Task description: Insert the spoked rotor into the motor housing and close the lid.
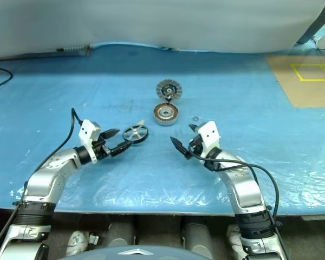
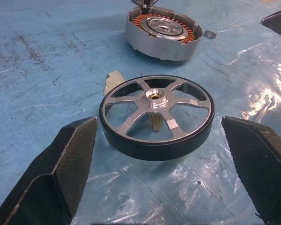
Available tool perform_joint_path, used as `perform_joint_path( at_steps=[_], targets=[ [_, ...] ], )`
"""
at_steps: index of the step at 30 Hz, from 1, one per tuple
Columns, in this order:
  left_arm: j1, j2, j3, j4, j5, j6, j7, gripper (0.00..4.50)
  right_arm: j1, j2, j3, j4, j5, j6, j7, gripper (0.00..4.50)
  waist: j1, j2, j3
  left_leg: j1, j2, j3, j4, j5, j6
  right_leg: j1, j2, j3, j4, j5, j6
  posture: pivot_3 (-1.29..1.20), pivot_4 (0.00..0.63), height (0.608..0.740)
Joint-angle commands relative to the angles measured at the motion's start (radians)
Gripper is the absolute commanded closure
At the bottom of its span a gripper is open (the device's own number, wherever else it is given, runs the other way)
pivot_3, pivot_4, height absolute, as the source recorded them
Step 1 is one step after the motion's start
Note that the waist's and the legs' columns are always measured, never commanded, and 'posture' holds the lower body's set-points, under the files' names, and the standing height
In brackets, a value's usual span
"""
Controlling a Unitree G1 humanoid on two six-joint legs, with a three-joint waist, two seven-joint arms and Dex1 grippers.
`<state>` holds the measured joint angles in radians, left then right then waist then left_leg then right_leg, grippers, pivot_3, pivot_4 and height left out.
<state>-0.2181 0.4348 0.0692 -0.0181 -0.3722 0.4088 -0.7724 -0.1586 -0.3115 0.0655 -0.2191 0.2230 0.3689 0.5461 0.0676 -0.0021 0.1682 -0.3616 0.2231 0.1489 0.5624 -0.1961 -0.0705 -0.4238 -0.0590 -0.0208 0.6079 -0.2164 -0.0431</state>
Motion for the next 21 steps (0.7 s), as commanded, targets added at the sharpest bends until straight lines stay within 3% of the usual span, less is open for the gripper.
perform_joint_path(
  at_steps=[1,21],
  targets=[
    [-0.011,0.007,0.001,-0.047,-0.011,0.006,0.008,0.0,-0.004,0.005,0.006,-0.018,-0.004,-0.032,-0.006,0.03,0.0,0.0,0.0,0.0,0.0,0.0,0.0,0.0,0.0,0.0,0.0,0.0,0.0,0.0,0.0,0.0,0.15,0.74],
    [-0.014,0.007,0.011,-0.037,-0.004,-0.006,0.029,0.0,-0.033,0.012,0.012,0.022,-0.022,-0.061,-0.007,0.03,0.0,0.0,0.0,0.0,0.0,0.0,0.001,0.0,0.0,0.0,0.0,0.0,0.001,0.0,0.0,0.0,0.15,0.74]
  ],
)
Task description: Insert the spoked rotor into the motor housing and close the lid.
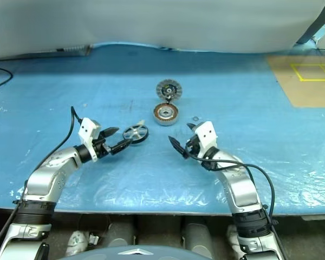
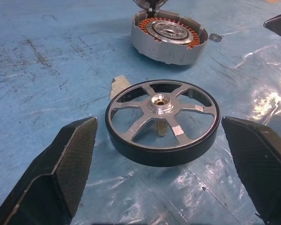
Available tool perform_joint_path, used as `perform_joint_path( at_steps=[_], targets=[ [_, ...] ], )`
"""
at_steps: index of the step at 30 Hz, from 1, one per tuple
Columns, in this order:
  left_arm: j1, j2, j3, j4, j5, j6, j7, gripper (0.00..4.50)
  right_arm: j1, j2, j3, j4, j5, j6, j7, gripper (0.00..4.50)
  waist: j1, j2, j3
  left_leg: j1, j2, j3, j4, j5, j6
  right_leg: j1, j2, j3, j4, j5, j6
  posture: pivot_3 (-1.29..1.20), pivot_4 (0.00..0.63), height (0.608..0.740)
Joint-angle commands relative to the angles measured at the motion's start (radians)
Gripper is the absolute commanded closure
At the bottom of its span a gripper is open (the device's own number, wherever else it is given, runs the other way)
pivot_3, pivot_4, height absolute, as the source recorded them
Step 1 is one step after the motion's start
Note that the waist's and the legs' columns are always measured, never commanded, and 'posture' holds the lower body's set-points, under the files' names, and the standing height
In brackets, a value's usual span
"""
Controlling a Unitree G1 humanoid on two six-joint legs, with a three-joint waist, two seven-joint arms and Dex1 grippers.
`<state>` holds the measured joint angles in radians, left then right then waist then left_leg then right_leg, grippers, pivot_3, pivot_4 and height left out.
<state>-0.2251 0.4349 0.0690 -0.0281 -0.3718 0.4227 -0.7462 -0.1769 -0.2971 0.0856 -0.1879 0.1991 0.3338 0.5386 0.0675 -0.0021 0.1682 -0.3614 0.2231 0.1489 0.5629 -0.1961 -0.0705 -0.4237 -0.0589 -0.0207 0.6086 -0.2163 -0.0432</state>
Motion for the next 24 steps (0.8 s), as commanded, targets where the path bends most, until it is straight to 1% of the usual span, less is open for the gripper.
perform_joint_path(
  at_steps=[1,11,15,19,24],
  targets=[
    [-0.007,0.006,0.013,-0.024,-0.005,-0.022,0.005,0.0,-0.015,-0.003,-0.008,-0.008,0.001,-0.027,0.0,0.03,0.0,0.0,0.0,0.0,0.0,0.0,0.0,0.0,0.0,0.0,0.0,0.0,0.0,0.0,0.0,0.0,0.15,0.74],
    [-0.005,-0.003,0.01,-0.015,-0.004,-0.038,0.017,0.0,-0.061,-0.007,-0.006,0.029,-0.009,-0.011,-0.004,0.03,0.0,0.0,0.0,0.0,0.0,0.0,0.0,0.0,0.0,0.0,0.0,0.0,0.001,0.0,0.0,0.0,0.15,0.74],
    [0.0,-0.008,0.008,-0.01,0.005,-0.069,0.018,0.0,-0.148,-0.024,0.013,0.07,-0.034,0.066,-0.008,0.03,-0.001,0.0,0.0,0.0,0.0,0.0,0.001,0.0,0.0,0.0,0.0,0.0,0.001,0.0,0.0,0.0,0.15,0.74],
    [0.009,-0.015,0.007,-0.002,0.009,-0.1,0.017,0.0,-0.269,-0.088,0.063,0.118,-0.044,0.17,0.075,0.03,-0.001,0.0,0.0,0.0,0.0,0.0,0.002,0.0,0.0,0.0,0.0,0.0,0.002,0.0,0.0,0.0,0.15,0.74],
    [0.03,-0.022,0.006,-0.001,0.013,-0.124,0.02,0.0,-0.442,-0.123,0.141,0.264,-0.1,0.18,0.149,0.03,-0.003,0.0,0.0,0.0,0.0,0.0,0.002,0.0,0.0,0.0,0.0,0.0,0.002,0.0,0.0,0.0,0.15,0.74]
  ],
)
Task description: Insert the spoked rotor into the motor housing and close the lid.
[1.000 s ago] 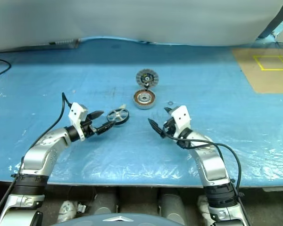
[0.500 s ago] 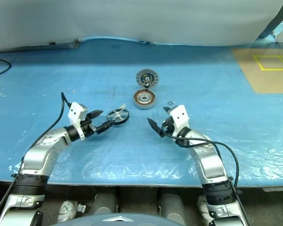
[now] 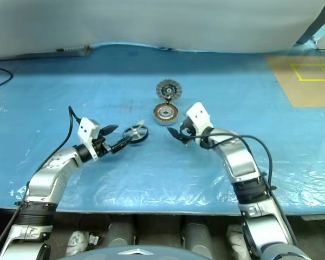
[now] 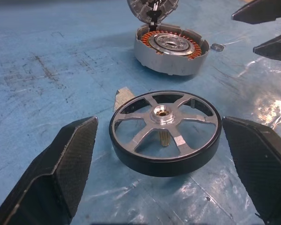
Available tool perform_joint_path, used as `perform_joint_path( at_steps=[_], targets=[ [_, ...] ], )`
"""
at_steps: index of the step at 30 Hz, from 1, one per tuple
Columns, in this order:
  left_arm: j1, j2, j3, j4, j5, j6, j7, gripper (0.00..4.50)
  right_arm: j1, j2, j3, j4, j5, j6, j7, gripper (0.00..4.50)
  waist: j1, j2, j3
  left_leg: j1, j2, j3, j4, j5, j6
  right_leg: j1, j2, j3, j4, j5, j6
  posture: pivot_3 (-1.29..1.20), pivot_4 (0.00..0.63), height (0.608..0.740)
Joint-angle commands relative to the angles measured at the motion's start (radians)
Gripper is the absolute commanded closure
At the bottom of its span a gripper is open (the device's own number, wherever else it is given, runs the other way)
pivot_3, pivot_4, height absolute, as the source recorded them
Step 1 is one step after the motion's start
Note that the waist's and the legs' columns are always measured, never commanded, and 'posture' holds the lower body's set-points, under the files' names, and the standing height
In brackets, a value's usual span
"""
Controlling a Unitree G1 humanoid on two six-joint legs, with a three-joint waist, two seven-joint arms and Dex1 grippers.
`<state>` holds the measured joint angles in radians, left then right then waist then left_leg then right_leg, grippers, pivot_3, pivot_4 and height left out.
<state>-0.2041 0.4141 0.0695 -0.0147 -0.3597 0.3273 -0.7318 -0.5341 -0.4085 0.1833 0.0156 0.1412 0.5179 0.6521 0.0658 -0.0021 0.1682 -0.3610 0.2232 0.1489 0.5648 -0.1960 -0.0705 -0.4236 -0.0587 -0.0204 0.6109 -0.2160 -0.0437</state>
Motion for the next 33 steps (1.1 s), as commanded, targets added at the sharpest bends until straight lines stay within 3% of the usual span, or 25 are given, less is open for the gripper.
perform_joint_path(
  at_steps=[1,8,14,29,33],
  targets=[
    [0.013,-0.003,0.007,-0.015,0.002,-0.032,0.007,0.0,-0.117,-0.017,0.07,0.103,-0.068,-0.022,0.051,0.03,-0.002,0.0,0.0,0.0,0.0,0.0,0.0,0.0,0.0,0.0,0.0,0.0,0.0,0.0,0.0,0.0,0.15,0.74],
    [0.044,-0.009,0.007,-0.025,0.009,-0.053,0.012,0.0,-0.277,0.018,0.169,0.396,-0.166,-0.209,0.143,0.03,0.001,0.0,0.0,0.0,0.0,0.0,0.003,0.0,0.0,0.0,0.0,0.0,0.003,0.0,-0.001,0.0,0.15,0.74],
    [0.067,-0.01,0.002,-0.041,0.013,-0.065,0.021,0.0,-0.383,0.075,0.176,0.617,-0.219,-0.361,0.155,0.03,0.0,0.0,0.0,-0.001,0.001,0.0,0.007,0.0,0.0,-0.001,0.0,0.0,0.009,0.0,-0.001,0.0,0.15,0.74],
    [0.057,-0.009,0.0,-0.101,0.003,-0.001,0.061,0.0,-0.497,0.148,0.175,0.964,-0.297,-0.494,0.206,0.03,-0.004,0.0,0.0,0.0,0.003,0.0,0.011,0.0,0.0,-0.002,0.0,0.0,0.013,0.0,-0.004,0.0,0.15,0.74],
    [0.072,-0.012,0.0,-0.126,0.001,0.01,0.075,0.0,-0.523,0.149,0.184,1.01,-0.32,-0.49,0.239,0.93,-0.006,0.0,0.0,0.0,0.003,0.0,0.011,0.0,0.001,-0.002,0.0,0.0,0.013,0.0,-0.004,0.0,0.15,0.74]
  ],
)
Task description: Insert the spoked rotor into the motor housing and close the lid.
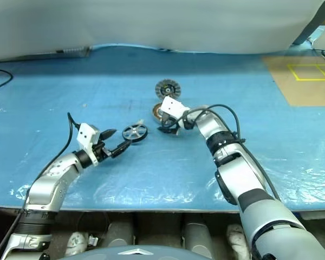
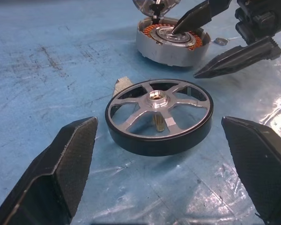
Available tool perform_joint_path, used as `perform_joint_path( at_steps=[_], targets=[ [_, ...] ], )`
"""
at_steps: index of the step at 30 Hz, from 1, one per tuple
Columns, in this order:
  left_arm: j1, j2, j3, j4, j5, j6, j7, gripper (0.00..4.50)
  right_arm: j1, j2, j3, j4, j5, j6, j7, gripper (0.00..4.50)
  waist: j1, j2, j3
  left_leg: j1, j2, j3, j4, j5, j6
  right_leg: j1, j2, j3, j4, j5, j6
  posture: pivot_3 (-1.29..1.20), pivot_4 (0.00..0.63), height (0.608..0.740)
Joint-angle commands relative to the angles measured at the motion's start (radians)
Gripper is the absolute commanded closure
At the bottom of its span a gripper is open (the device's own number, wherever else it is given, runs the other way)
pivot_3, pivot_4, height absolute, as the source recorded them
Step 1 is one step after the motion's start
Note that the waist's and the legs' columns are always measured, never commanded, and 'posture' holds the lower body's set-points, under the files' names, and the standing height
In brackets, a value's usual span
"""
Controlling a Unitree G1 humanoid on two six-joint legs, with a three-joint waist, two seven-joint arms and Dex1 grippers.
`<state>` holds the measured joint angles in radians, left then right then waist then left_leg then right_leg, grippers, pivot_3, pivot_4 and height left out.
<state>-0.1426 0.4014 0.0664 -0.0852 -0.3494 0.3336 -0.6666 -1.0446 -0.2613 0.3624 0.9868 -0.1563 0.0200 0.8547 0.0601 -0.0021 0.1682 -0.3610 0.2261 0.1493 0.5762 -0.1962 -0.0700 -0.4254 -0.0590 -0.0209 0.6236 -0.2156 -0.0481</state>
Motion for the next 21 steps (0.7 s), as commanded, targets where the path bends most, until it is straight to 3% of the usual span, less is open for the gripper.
perform_joint_path(
  at_steps=[1,5,6,12,21],
  targets=[
    [0.018,-0.001,0.003,-0.062,-0.01,0.004,0.013,0.0,-0.017,0.0,0.012,0.039,-0.031,0.017,0.057,1.27,-0.001,0.0,0.0,0.0,0.0,0.0,0.0,0.0,0.0,0.0,0.0,0.0,0.0,0.0,0.0,0.0,0.15,0.74],
    [0.036,-0.008,-0.004,-0.072,-0.007,-0.001,0.019,0.0,-0.018,-0.011,0.046,0.024,-0.067,0.026,0.116,2.65,-0.001,0.0,0.0,0.0,0.0,0.0,0.0,0.0,0.0,0.0,0.0,-0.001,-0.001,0.0,-0.001,0.0,0.15,0.74],
    [0.038,-0.009,-0.005,-0.073,-0.007,-0.001,0.019,0.0,-0.014,-0.013,0.051,0.013,-0.074,0.032,0.132,2.78,-0.001,0.0,0.0,0.0,0.0,0.0,0.0,0.0,0.0,0.0,0.0,-0.001,-0.001,0.0,-0.001,0.0,0.15,0.74],
    [0.045,-0.011,-0.006,-0.067,-0.008,-0.011,0.019,0.0,0.078,-0.033,0.053,-0.182,-0.063,0.159,0.22,2.78,-0.002,0.0,0.0,0.0,0.001,0.0,0.0,0.0,0.0,0.0,0.0,-0.001,0.0,0.0,-0.001,0.0,0.15,0.74],
    [0.037,-0.006,0.002,-0.042,-0.013,-0.019,0.009,0.0,0.364,-0.123,0.063,-0.717,-0.06,0.447,0.213,2.78,0.006,-0.001,-0.001,0.003,0.001,0.0,-0.002,0.0,0.0,0.003,0.0,-0.001,-0.002,-0.001,-0.001,0.0,0.15,0.74]
  ],
)
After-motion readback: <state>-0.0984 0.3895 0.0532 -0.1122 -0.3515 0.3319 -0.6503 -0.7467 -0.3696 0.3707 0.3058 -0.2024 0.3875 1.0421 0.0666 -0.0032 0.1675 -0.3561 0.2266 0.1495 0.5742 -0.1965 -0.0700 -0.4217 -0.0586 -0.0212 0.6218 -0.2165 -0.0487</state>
